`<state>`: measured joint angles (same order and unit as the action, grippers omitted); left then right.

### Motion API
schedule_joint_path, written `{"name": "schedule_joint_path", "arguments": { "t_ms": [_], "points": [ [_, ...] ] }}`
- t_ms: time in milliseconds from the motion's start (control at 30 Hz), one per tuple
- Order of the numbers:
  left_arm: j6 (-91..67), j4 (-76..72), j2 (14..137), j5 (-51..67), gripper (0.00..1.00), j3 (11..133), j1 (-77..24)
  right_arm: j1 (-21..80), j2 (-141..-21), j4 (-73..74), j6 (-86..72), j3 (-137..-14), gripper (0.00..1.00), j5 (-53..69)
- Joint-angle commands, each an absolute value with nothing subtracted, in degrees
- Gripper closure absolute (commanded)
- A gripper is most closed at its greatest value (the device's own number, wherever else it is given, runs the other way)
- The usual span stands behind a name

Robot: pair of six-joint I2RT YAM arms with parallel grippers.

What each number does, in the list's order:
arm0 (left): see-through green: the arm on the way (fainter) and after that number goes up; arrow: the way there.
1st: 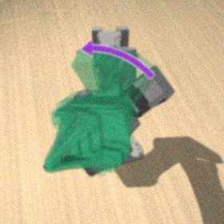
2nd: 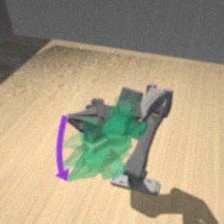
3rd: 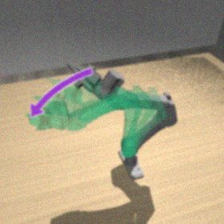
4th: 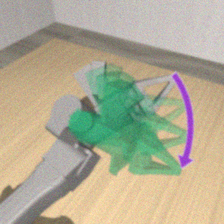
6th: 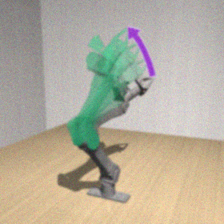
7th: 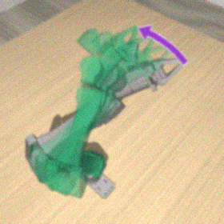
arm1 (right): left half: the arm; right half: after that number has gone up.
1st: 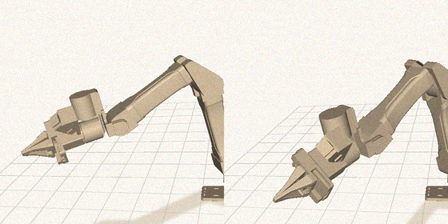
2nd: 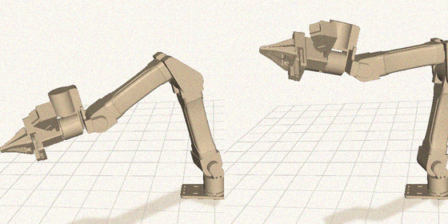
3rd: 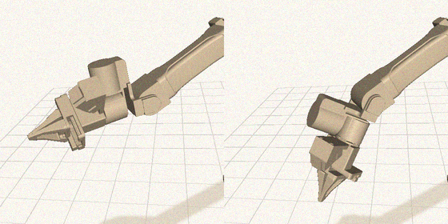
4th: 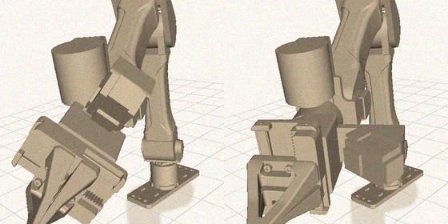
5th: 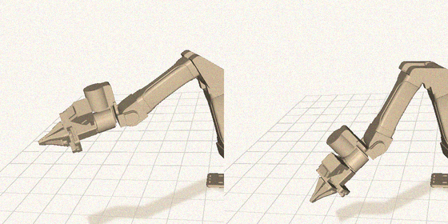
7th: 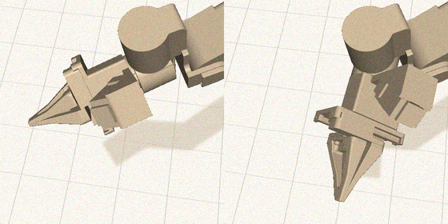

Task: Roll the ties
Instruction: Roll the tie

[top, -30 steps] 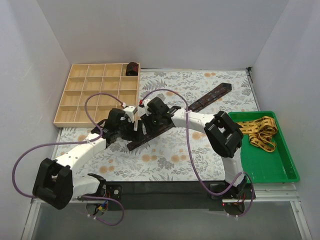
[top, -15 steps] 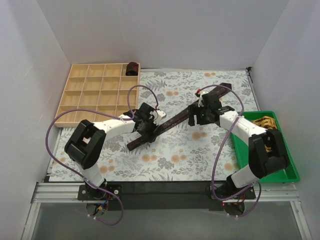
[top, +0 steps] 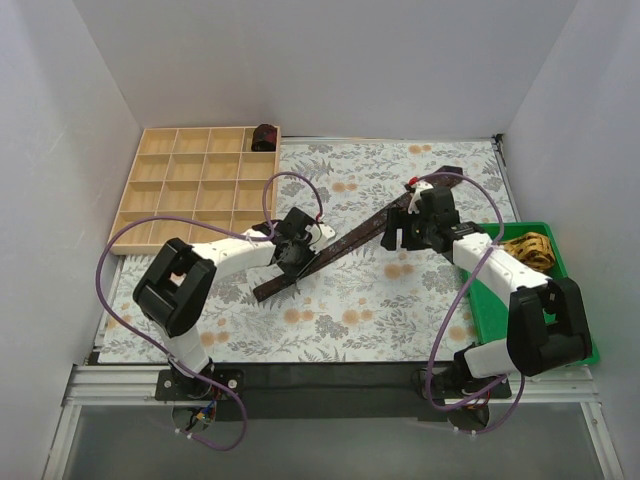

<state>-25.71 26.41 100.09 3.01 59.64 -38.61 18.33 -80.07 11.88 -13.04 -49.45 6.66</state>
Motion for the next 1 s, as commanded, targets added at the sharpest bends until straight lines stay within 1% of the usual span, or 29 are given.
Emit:
{"name": "schedule_joint_path", "arguments": {
  "t_ms": [0, 67, 100, 133, 233, 267, 300, 400, 433, 500, 533, 633, 667, 733, 833, 967],
  "points": [
    [-25.4, 28.3, 99.3, 0.9, 0.66, 60.3, -39.5, 18.2, -78.7, 8.8, -14.1, -48.2, 0.29, 10.2],
    [-26.6, 29.3, 98.9, 0.7, 0.56, 61.3, -39.5, 18.3, -78.5, 7.5, -14.4, -47.6, 0.29, 12.8],
    [-27.4, 29.4, 98.4, 0.7, 0.49, 61.5, -39.5, 18.2, -78.2, 5.3, -14.8, -47.3, 0.29, 15.7],
    [-28.2, 29.4, 96.5, 0.7, 0.46, 61.7, -39.5, 18.6, -78.0, 3.9, -15.2, -46.4, 0.30, 17.2],
    [-32.8, 28.7, 92.1, -1.0, 0.40, 61.3, -39.5, 21.2, -78.4, -2.4, -17.3, -45.5, 0.32, 21.5],
    [-34.1, 28.4, 88.7, -1.4, 0.40, 60.9, -39.5, 22.4, -78.8, -3.6, -18.3, -45.7, 0.33, 22.1],
    [-39.4, 28.1, 85.5, -3.0, 0.39, 59.8, -39.2, 26.2, -80.8, -8.2, -20.1, -45.9, 0.35, 23.3],
    [-45.4, 28.0, 80.3, -4.1, 0.40, 57.1, -38.6, 30.0, -83.7, -14.2, -23.2, -46.3, 0.40, 24.6],
    [-49.7, 28.0, 76.5, -4.8, 0.42, 55.8, -38.2, 31.4, -85.8, -17.2, -24.3, -47.2, 0.43, 24.5],
    [-52.5, 27.7, 72.7, -4.9, 0.45, 51.4, -36.7, 35.1, -88.2, -20.1, -25.7, -48.4, 0.46, 24.5],
    [-53.9, 27.7, 69.6, -5.1, 0.46, 49.8, -36.0, 36.2, -90.8, -24.0, -26.6, -49.3, 0.49, 24.9],
    [-56.5, 27.6, 66.2, -3.4, 0.51, 44.5, -32.0, 40.2, -95.0, -28.7, -29.4, -51.1, 0.53, 26.2],
    [-56.7, 27.6, 64.7, -2.6, 0.53, 43.4, -29.7, 41.7, -97.8, -30.6, -29.8, -52.5, 0.57, 26.3],
    [-57.1, 27.4, 63.9, -0.3, 0.55, 40.5, -27.6, 42.9, -100.3, -32.1, -30.8, -53.9, 0.63, 26.0],
    [-57.5, 26.4, 63.1, 1.7, 0.60, 38.2, -25.1, 44.7, -104.1, -33.2, -31.3, -56.2, 0.68, 24.8],
    [-58.4, 24.6, 63.6, 3.1, 0.65, 35.3, -24.2, 45.4, -108.3, -34.0, -32.2, -57.0, 0.72, 24.9]
  ]
}}
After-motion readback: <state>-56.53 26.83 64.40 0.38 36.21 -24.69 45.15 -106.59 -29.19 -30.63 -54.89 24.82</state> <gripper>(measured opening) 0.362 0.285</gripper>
